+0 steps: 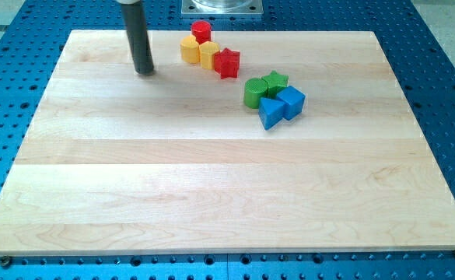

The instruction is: Make a group of red blocks and yellow blocks

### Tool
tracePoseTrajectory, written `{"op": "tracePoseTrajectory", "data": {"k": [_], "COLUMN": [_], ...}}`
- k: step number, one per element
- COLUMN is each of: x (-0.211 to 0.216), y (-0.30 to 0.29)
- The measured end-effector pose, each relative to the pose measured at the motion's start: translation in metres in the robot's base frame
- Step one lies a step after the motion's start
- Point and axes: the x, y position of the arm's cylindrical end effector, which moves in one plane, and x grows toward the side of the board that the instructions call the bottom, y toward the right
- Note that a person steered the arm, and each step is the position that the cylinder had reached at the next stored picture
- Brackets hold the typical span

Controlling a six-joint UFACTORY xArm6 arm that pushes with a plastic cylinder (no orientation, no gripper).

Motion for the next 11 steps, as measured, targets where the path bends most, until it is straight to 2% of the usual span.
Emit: {"op": "tracePoseTrajectory", "data": {"k": [1, 2, 3, 4, 5, 6, 8, 9, 10, 11], "x": [-0.083, -0.089, -0.087, -0.088, -0.083, -0.079, -0.042, -0.026, -0.026, -0.064], "y": [0.005, 0.012, 0.056, 0.125, 0.150, 0.239, 0.248, 0.193, 0.169, 0.212]}}
